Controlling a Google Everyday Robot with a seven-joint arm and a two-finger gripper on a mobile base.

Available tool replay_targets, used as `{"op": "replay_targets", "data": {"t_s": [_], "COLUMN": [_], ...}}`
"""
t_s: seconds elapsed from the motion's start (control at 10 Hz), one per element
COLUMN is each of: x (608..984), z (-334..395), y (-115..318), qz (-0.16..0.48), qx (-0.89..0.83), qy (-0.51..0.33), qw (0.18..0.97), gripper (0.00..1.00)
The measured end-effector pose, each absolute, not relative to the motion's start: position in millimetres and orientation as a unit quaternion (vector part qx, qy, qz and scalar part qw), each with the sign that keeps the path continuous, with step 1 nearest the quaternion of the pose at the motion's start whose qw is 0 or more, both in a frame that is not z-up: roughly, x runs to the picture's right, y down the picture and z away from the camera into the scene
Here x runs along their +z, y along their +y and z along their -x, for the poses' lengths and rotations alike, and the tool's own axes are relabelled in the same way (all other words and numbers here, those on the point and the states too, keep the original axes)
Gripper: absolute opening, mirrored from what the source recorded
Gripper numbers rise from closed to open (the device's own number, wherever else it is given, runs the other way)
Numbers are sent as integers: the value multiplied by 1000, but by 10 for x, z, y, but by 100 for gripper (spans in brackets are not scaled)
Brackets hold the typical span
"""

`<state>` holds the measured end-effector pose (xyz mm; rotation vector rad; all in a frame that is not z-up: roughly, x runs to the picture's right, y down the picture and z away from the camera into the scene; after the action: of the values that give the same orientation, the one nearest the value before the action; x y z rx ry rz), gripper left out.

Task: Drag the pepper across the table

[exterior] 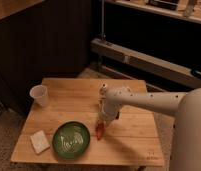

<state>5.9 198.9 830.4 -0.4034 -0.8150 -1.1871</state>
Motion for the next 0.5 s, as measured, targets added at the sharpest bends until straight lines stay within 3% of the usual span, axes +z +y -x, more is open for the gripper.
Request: {"op": "replay_targets", "data": {"t_s": [0.5], "x": [8293], "z": [-76], "y": [1988], "qz": [183], "qx": [-544], "qy": [-371], "qw": [730], "gripper": [0]}}
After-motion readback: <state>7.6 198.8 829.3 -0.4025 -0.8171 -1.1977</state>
